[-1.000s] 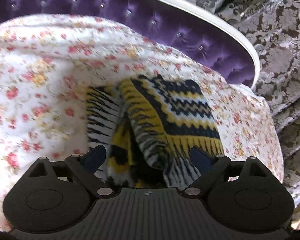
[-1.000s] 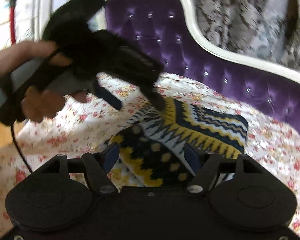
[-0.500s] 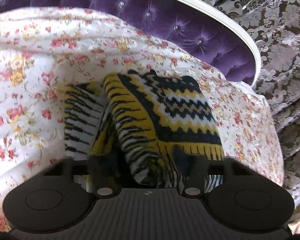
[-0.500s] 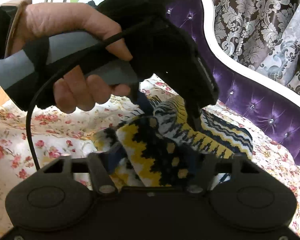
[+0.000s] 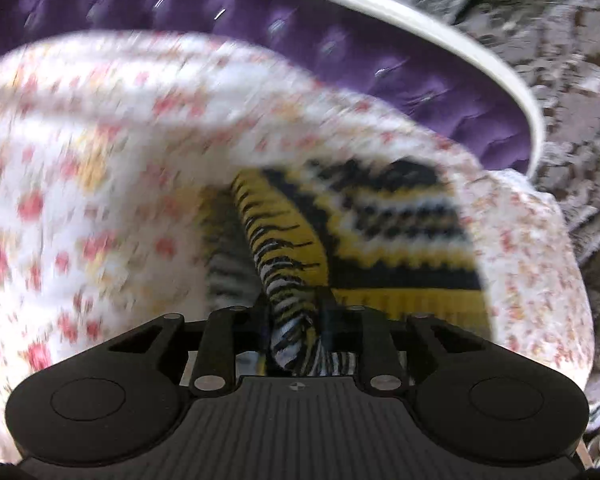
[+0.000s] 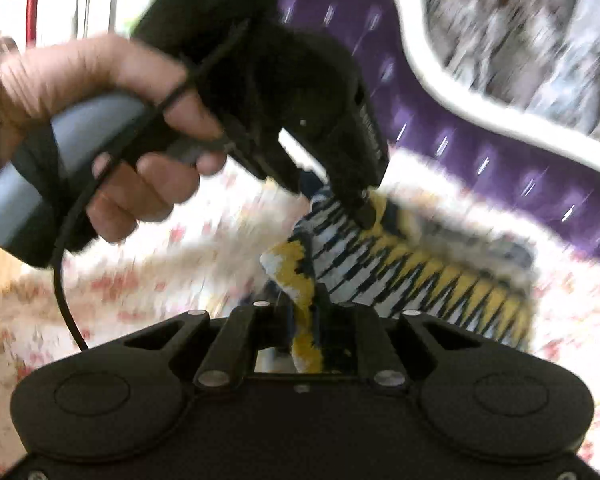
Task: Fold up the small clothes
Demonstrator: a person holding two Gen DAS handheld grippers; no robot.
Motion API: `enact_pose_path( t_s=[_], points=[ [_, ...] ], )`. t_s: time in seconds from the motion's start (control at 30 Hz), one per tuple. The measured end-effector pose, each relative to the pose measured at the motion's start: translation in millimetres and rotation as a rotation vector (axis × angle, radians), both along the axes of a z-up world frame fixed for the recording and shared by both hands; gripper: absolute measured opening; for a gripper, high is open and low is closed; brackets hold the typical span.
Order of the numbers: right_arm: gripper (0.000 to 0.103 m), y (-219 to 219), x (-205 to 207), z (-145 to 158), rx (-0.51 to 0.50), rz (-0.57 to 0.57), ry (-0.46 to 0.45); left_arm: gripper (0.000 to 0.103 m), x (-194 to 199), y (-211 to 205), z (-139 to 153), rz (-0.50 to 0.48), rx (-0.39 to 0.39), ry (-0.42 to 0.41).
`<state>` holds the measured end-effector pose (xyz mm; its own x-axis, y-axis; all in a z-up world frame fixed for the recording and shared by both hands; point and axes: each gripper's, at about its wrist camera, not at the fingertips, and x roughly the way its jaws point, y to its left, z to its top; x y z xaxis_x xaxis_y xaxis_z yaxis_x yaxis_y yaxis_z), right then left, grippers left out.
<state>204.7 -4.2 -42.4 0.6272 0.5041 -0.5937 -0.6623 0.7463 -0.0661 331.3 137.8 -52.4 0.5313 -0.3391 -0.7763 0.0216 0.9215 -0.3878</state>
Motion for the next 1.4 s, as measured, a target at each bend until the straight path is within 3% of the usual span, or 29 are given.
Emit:
enact_pose_path(
  t_s=[0.1, 0.13, 0.17, 0.27, 0.33, 0.43, 0.57, 0.73, 0.93, 1.17, 1.4],
  points=[
    [0.028, 4, 5, -18, 0.005, 0.011, 0.058, 0.055, -5, 7, -7, 0.047, -0.015, -0.019],
    [0.036, 1, 4, -17, 0.023, 0.015, 0.053, 0.069, -5, 8, -7, 0.062, -0.006, -0.013],
    [0.049, -4, 3, -15, 0.052, 0.026, 0.063, 0.077, -5, 9, -7, 0.082, 0.008, -0.002],
    [0.071, -21, 2, -11, 0.144, 0.051, 0.108, 0.077, -7, 13, -6, 0.099, -0.012, 0.001],
    [0.073, -31, -1, -8, 0.162, 0.035, 0.106, 0.077, -11, 14, -2, 0.111, -0.011, -0.012],
    [0.089, -52, -6, 1, 0.219, 0.007, 0.109, 0.077, -20, 14, 8, 0.108, 0.017, -0.049],
    [0.101, -82, 0, 15, 0.296, -0.063, 0.105, 0.077, -31, 12, 14, 0.070, 0.011, -0.068],
    [0.103, -126, 28, 21, 0.424, -0.199, 0.185, 0.077, -46, 12, 9, 0.047, -0.029, -0.034],
    [0.103, -164, 76, 4, 0.559, -0.327, 0.331, 0.077, -57, 11, -11, 0.031, -0.070, 0.045],
    [0.103, -171, 113, -17, 0.557, -0.321, 0.393, 0.077, -57, 1, -22, 0.022, -0.133, 0.046],
    [0.103, -163, 140, -36, 0.634, -0.275, 0.478, 0.078, -52, -7, -22, 0.022, -0.147, 0.016]
  ],
)
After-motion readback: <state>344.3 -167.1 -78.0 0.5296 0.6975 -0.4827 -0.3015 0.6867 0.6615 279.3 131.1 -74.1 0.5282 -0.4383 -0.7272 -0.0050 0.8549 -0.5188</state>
